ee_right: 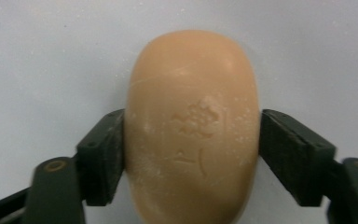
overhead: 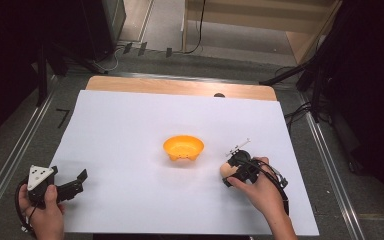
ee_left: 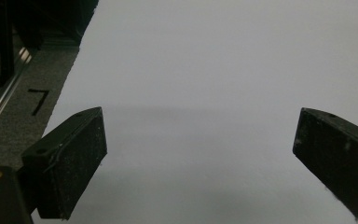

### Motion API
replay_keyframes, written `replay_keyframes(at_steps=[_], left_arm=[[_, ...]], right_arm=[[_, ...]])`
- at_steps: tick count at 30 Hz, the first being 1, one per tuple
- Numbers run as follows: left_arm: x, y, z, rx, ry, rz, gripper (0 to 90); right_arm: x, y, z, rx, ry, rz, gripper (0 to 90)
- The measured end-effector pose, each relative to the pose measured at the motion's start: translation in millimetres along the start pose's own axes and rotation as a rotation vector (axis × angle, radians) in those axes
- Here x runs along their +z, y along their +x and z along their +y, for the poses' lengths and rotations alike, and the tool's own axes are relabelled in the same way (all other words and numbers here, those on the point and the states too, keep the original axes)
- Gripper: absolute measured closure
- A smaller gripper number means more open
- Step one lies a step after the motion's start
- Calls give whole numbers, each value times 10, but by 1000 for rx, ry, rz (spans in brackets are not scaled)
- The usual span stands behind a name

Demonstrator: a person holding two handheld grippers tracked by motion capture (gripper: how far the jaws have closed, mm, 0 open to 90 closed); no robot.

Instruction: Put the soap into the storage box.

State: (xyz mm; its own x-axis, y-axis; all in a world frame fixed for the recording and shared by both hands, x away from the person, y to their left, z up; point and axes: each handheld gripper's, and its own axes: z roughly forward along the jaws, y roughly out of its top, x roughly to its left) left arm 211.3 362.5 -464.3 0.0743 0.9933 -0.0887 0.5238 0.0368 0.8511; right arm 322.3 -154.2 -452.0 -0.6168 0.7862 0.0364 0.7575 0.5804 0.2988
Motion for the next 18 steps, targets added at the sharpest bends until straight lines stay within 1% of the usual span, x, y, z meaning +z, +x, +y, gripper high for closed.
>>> replay_keyframes(at_steps=[9, 14, 18], left_arm=[[1, -1, 0, 0, 0, 1, 33], [2, 1, 1, 2, 1, 0, 33], [1, 2, -1, 0, -2, 0, 33]], right_arm=[[-1, -10, 10, -8, 9, 4, 319], [3, -6, 4, 17, 0, -4, 319], [6, -12, -15, 15, -13, -1, 317]])
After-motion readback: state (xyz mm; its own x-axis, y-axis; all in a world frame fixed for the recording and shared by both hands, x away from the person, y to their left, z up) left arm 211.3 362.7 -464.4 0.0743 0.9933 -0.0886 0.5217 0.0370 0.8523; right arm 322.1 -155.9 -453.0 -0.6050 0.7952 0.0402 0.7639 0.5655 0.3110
